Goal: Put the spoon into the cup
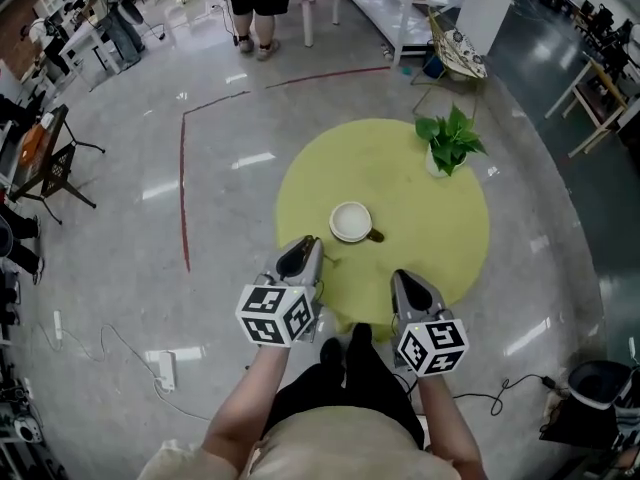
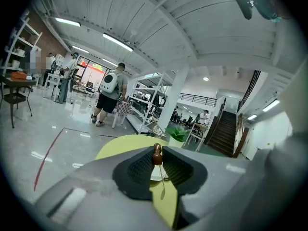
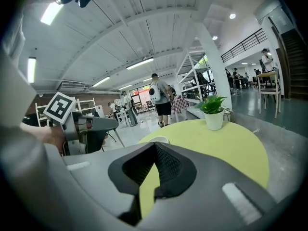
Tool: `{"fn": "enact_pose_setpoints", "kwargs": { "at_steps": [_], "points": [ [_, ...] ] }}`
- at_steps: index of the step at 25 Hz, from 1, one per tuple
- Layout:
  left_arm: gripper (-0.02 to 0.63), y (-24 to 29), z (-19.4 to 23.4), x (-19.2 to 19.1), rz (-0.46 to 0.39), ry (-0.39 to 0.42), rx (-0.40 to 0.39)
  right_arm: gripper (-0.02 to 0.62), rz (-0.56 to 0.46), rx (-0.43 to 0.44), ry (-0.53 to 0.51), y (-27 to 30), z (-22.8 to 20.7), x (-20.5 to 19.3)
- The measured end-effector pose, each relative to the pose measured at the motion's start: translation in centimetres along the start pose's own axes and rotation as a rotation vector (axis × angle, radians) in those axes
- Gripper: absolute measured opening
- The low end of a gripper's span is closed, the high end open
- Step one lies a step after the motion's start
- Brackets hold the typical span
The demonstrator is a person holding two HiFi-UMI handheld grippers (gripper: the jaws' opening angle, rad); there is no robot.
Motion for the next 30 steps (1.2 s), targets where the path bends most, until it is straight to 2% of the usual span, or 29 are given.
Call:
{"fn": "enact_pose_setpoints", "kwargs": {
  "at_steps": [9,17,30],
  "points": [
    [0.055,2.8,0.3,1.8,-0.021,-0.003,0.033,0.002,0.005,0.051,-0.011,2.6,-1.5,1.9],
    [0.055,6.1,1.0,2.5,-0.019,-0.002,0.046,0.002,0.042,0.075,-0.014,5.1,-3.1,2.0],
    [0.055,10.2,2.6,0.6,0.004,-0.053,0.057,0.002,0.09,0.077,-0.002,7.4,-4.7,1.4]
  ]
}}
Point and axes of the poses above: the fingertips, and each gripper's own axes: y forward along the fingers, z to its left, x out of its top, the point moved 4 cm from there along -y, backward along the fingers, and after that the axes turned 14 degrees about -x, right-handed, at the moved point
